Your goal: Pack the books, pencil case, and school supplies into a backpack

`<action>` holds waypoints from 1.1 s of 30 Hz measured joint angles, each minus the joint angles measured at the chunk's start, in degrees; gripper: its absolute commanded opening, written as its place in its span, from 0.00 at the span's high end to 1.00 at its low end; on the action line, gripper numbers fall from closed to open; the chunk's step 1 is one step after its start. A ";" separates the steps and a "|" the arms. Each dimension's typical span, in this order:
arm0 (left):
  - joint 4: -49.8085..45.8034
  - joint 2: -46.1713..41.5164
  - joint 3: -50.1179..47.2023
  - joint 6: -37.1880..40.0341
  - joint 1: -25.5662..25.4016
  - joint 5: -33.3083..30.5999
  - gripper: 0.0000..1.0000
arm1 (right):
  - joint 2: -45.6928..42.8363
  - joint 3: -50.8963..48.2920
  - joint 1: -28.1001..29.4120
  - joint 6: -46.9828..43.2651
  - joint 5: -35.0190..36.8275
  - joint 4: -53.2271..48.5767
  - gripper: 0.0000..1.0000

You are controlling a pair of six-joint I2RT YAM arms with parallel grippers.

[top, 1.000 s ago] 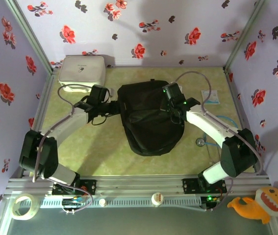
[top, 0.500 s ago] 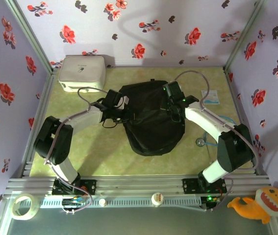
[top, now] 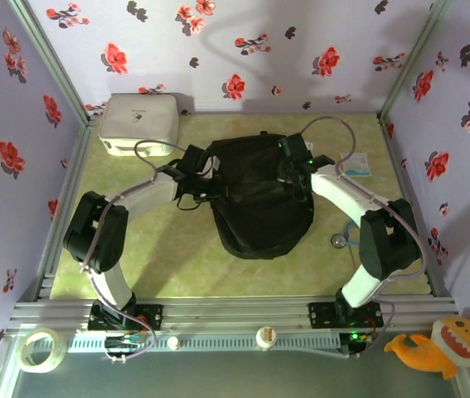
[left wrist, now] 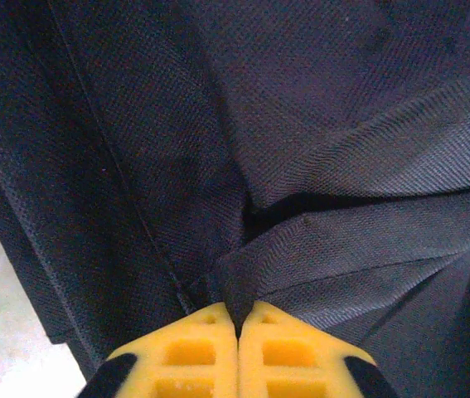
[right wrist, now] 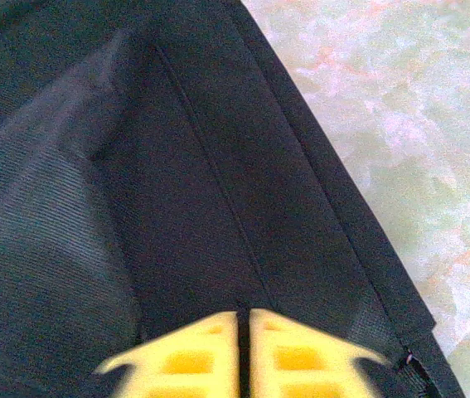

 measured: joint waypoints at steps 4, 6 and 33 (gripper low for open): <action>-0.90 1.51 5.27 1.53 0.72 -2.36 0.47 | -4.68 0.42 -0.92 -1.62 1.14 -0.15 0.20; -0.81 1.03 7.89 2.75 1.49 -4.50 0.39 | -9.53 0.20 -1.29 -2.99 3.19 0.26 0.05; 17.73 -38.23 -39.30 17.86 27.32 -45.44 0.00 | -33.88 -49.18 -16.70 -20.22 21.90 39.32 0.00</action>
